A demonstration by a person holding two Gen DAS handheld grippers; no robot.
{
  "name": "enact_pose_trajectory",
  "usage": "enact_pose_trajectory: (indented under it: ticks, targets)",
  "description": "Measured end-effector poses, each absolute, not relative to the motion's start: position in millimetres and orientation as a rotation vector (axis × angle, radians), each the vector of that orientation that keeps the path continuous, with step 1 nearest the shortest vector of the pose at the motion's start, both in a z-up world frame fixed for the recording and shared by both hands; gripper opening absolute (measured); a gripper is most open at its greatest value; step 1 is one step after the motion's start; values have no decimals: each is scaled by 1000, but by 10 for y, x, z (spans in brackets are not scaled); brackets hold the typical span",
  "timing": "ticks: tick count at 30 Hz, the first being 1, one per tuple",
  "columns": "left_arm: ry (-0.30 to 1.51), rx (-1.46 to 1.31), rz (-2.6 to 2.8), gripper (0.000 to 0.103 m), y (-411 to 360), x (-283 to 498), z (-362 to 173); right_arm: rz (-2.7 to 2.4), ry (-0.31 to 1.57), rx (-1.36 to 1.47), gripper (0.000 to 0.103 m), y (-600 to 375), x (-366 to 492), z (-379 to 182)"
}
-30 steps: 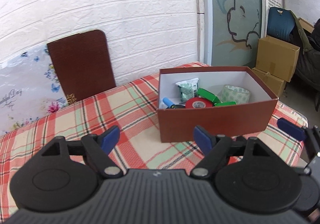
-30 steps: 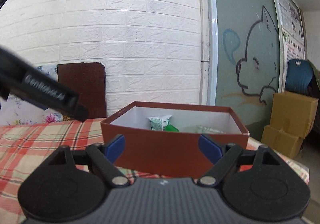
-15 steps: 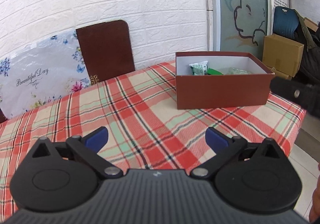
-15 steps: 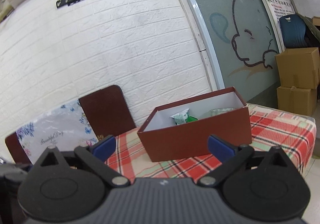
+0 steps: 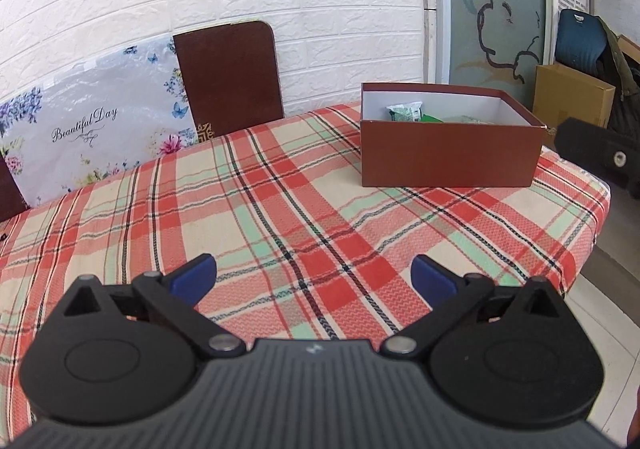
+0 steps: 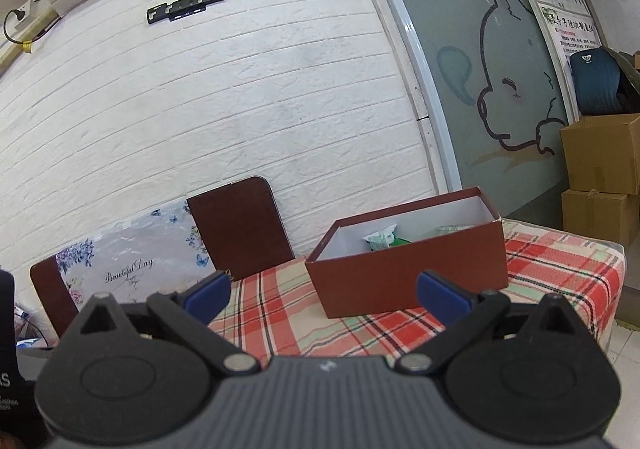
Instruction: Organize objects
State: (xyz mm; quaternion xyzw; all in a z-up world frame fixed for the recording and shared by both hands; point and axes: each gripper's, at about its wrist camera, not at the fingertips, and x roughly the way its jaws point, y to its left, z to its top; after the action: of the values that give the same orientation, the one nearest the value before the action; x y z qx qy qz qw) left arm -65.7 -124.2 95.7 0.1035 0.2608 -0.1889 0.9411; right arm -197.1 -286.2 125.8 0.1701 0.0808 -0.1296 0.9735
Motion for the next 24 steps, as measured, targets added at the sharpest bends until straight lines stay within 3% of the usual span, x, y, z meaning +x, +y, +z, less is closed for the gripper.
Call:
enact_pose_trajectory:
  ticks: [9,24]
  targets:
    - [497,267,-339,103,-1296,-672,941,-259,174,327,103,-2873,-1879,1215]
    - [663,254,-336,103,-1361,-311,642,-305,282,367,103,-3098,-1499,861]
